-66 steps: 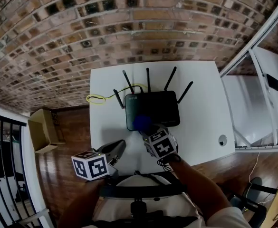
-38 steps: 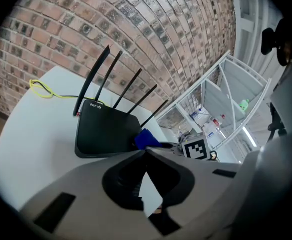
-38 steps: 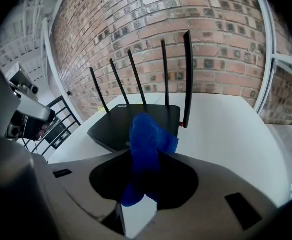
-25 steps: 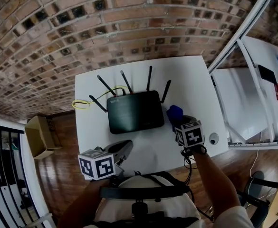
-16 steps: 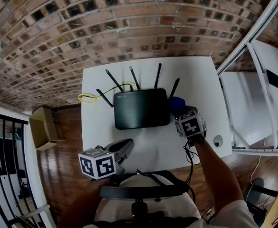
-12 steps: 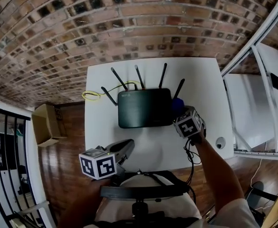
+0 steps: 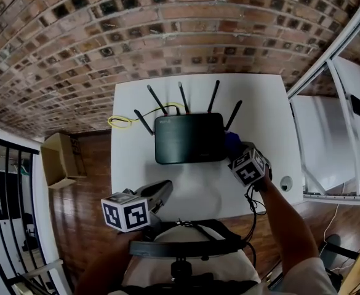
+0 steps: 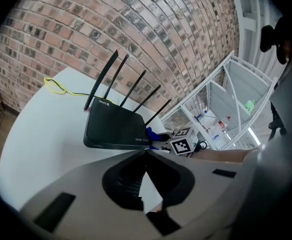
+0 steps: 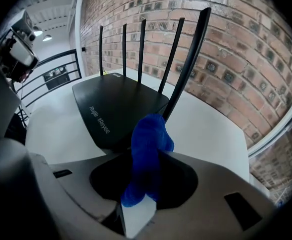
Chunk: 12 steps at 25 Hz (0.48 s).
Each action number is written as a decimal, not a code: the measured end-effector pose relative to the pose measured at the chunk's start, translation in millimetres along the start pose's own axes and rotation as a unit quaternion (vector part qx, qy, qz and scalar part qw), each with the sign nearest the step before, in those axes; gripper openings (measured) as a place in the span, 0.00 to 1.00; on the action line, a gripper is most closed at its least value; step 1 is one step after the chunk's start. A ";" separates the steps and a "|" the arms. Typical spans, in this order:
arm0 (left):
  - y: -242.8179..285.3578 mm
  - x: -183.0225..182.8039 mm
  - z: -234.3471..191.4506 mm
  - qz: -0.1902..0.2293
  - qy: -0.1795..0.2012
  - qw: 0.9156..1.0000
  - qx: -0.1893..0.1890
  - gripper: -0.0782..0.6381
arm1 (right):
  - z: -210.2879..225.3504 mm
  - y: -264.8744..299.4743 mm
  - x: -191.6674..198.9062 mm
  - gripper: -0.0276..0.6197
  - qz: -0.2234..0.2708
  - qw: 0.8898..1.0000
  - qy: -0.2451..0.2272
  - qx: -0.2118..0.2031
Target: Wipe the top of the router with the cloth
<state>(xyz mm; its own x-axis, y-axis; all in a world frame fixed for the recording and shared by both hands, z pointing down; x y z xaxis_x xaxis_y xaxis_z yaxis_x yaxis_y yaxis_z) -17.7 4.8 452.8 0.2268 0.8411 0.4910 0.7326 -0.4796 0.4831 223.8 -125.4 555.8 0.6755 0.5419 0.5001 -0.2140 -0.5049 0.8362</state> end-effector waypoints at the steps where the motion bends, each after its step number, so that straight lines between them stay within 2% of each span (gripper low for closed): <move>1: -0.3 -0.3 0.1 -0.001 0.001 1.000 0.002 0.15 | -1.9 -1.1 2.8 0.25 -0.001 1.000 -0.001 0.000; 8: -5.2 -0.2 -5.1 -0.015 0.005 1.000 0.014 0.15 | -23.7 -14.2 22.5 0.25 -0.005 1.000 0.017 0.000; 12: -11.4 0.2 -11.7 -0.023 0.007 0.999 0.021 0.15 | -38.8 -19.8 35.7 0.25 -0.015 0.998 0.058 0.005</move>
<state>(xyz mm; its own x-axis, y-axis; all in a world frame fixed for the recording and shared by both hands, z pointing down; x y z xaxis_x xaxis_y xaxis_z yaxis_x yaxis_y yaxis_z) -33.6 7.5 455.9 0.1844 0.8583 0.4789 0.7688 -0.4295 0.4738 224.7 -70.0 565.8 0.5953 0.6304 0.4983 -0.1875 -0.4940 0.8490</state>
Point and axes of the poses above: the fingertips, and each gripper's own axes: y forward along the fingers, z to its right, x out of its underside, the point moved 5 cm from there along -y, backward along the fingers, and after that the axes turned 5 degrees about x, right-handed, at the moved point
